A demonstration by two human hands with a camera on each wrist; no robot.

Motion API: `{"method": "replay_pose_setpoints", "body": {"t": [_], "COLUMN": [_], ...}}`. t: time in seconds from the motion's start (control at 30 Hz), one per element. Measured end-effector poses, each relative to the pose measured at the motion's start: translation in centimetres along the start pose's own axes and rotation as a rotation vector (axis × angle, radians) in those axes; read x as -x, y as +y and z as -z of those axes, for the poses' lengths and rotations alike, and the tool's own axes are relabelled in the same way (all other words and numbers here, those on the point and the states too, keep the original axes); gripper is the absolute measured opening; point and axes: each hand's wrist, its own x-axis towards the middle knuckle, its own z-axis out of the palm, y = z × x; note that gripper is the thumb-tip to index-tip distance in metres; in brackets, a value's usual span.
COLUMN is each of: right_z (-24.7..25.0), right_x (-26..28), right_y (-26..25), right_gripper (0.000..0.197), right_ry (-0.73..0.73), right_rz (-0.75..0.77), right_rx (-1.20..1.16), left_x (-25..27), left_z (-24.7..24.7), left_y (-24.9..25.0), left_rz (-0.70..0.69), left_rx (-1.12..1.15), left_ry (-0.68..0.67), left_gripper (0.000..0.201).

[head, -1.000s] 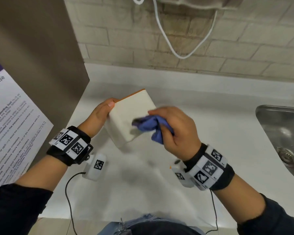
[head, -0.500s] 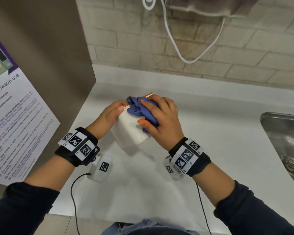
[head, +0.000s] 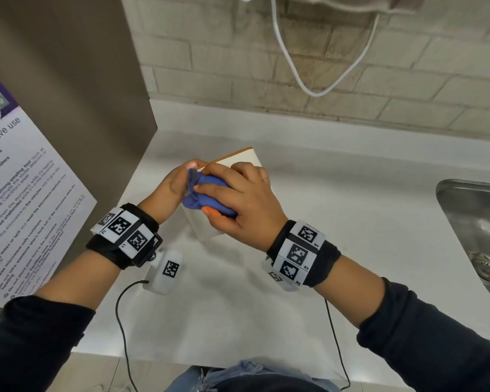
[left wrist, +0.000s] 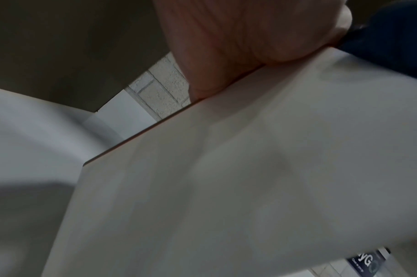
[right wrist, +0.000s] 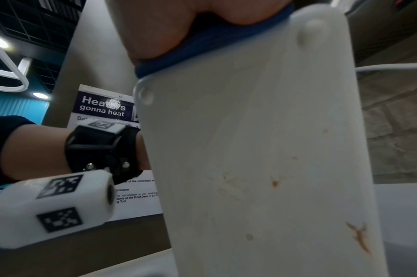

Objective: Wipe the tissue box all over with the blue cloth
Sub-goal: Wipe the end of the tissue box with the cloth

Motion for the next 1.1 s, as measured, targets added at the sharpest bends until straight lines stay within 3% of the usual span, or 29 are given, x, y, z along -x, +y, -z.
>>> {"method": "replay_pose_setpoints", "body": {"t": [0.03, 0.13, 0.23, 0.33, 0.4, 0.57, 0.73, 0.8, 0.9, 1.0, 1.1], "right_z": [-0.1, -0.6, -0.5, 0.1, 0.8, 2.3, 1.0, 0.3, -1.0, -1.3, -0.5], "right_x": [0.2, 1.4, 2.4, 3.3, 3.9, 3.3, 0.8, 0.0, 0.1, 1.9, 3.7], "right_y": [0.0, 0.2, 1.1, 2.2, 3.6, 4.9, 1.8, 0.3, -1.3, -0.3, 1.7], "right_gripper": [0.023, 0.016, 0.022, 0.025, 0.026, 0.029, 0.028, 0.024, 0.019, 0.021, 0.020], "right_ry": [-0.002, -0.008, -0.023, -0.059, -0.041, 0.095, 0.116, 0.117, 0.095, 0.049, -0.042], "right_rz": [0.048, 0.242, 0.357, 0.375, 0.277, -0.254, -0.360, -0.294, -0.062, 0.220, 0.367], "right_rx": [-0.014, -0.026, -0.021, 0.001, 0.031, -0.034, 0.083, 0.106, 0.072, 0.014, 0.042], "left_x": [0.3, 0.8, 0.7, 0.5, 0.0, -1.5, -2.4, -1.3, -0.1, -0.2, -0.2], "left_z": [0.1, 0.5, 0.3, 0.2, 0.2, 0.6, 1.5, 0.6, 0.1, 0.2, 0.0], "left_y": [-0.2, -0.8, -0.8, -1.2, -1.6, -2.8, -2.9, -1.8, -1.1, -0.9, -1.4], "left_rz": [-0.013, -0.110, -0.175, -0.192, -0.185, -0.118, -0.063, -0.096, -0.096, -0.111, -0.132], "left_rx": [0.040, 0.003, -0.021, -0.039, -0.013, -0.018, 0.035, 0.040, 0.103, 0.009, -0.032], "left_ry": [-0.002, -0.057, -0.094, -0.063, -0.034, 0.005, -0.013, -0.018, -0.083, -0.063, -0.050], "left_gripper": [0.027, 0.067, 0.065, 0.061, 0.056, 0.030, 0.041, 0.036, 0.051, 0.041, 0.035]}}
